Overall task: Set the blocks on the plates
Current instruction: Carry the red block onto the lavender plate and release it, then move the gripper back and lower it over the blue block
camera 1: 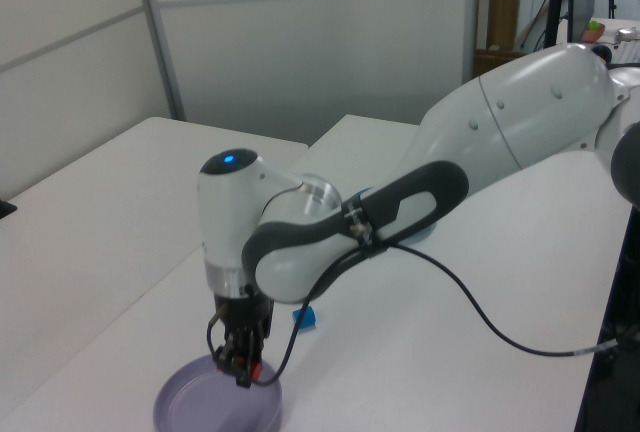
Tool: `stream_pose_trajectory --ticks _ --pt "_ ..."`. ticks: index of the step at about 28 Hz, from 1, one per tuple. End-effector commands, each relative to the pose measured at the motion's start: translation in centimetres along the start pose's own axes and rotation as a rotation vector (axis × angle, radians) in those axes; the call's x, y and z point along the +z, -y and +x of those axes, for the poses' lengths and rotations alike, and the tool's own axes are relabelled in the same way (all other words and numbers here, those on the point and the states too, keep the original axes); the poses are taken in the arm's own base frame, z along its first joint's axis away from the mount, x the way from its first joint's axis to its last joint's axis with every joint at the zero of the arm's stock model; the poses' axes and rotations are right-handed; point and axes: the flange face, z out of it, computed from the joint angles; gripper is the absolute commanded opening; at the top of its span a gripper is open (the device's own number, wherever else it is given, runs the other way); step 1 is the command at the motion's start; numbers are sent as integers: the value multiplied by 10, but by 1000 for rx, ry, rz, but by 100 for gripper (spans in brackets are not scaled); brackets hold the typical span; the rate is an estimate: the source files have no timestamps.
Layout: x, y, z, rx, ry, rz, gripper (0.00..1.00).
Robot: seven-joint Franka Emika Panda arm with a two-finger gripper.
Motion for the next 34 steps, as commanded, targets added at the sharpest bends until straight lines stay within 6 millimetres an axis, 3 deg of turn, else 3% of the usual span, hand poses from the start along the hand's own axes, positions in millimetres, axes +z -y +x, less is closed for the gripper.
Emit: stream_pose_trajectory --ticks 1,6,8,12,13,20,22,27,28,33,34 --pt "22 5 6 0 9 -6 9" --pt "37 2 6 -27 20 -48 21" --pt "37 1 7 -30 21 -51 33" --pt "28 -2 7 -28 15 -51 74" --pt "23 -2 7 -25 10 -51 99" --pt "17 -4 7 -38 1 -57 100" --pt "10 -13 9 -61 -10 -68 100" --pt "-6 -69 16 -196 0 -83 100" --pt "-11 -91 18 -253 8 -84 100" --pt "-18 -137 14 -397 61 -85 100" --pt "-18 -154 12 -440 84 -81 100"
